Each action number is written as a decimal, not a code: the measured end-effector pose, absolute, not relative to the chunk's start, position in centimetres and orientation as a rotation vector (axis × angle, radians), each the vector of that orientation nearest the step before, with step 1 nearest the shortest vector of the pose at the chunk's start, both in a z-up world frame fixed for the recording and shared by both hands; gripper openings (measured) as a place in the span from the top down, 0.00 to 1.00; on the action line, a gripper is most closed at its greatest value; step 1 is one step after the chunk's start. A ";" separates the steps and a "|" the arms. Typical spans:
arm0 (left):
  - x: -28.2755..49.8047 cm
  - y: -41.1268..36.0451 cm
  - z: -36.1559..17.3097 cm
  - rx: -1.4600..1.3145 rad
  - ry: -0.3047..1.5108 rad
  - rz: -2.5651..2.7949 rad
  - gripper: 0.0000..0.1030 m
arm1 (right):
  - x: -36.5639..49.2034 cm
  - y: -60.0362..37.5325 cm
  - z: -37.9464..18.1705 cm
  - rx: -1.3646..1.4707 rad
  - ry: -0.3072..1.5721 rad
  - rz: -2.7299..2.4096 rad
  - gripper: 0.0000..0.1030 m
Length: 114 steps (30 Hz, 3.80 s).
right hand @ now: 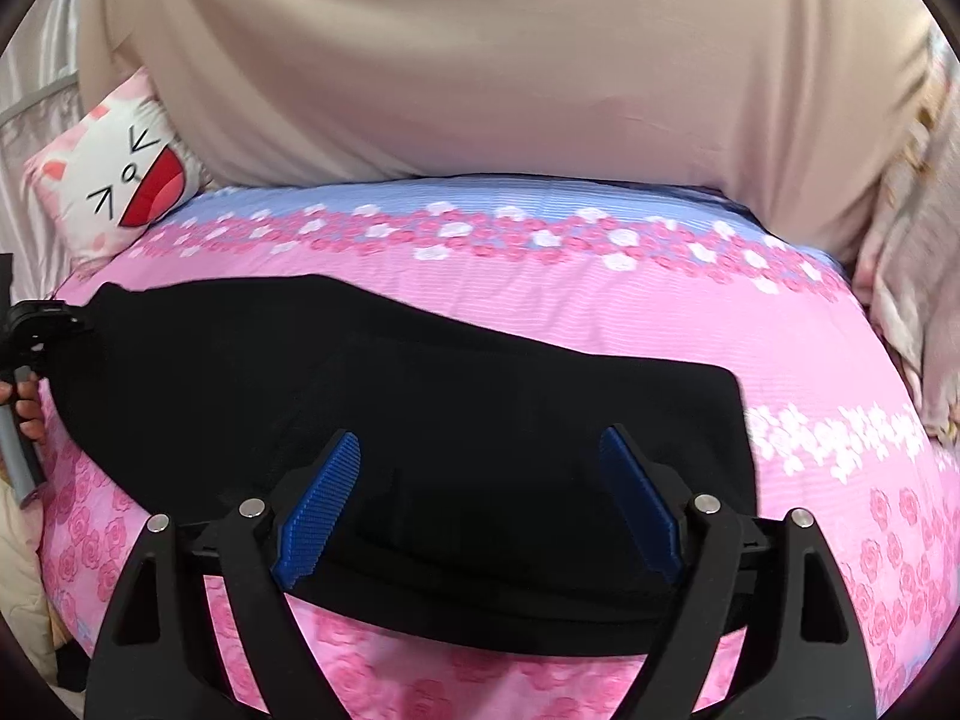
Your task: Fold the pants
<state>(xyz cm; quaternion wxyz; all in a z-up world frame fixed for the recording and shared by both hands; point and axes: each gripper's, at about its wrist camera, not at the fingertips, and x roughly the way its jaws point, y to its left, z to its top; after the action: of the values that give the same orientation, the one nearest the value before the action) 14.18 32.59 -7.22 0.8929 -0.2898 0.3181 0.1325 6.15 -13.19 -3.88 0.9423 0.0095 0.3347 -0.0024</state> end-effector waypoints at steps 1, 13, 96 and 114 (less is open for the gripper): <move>14.0 31.6 -6.1 -0.572 0.642 0.255 0.79 | 6.0 -13.8 -3.9 0.027 0.680 -0.016 0.21; 12.6 6.1 4.1 -0.211 0.571 -0.227 0.80 | 1.7 -23.9 -4.0 0.204 0.626 -0.146 0.21; 12.0 -4.7 -5.5 0.137 0.831 -0.164 0.05 | 0.4 -28.8 -8.0 0.378 0.731 0.207 0.72; 11.9 -4.6 -5.3 0.113 0.837 -0.157 0.05 | 1.3 -27.9 -5.2 0.350 0.688 0.308 0.90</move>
<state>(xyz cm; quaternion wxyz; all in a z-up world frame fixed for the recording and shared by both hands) 11.92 -4.64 -5.34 0.9091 0.0548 0.4058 -0.0761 1.26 -27.87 -5.22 0.9149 0.1698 0.3342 0.1495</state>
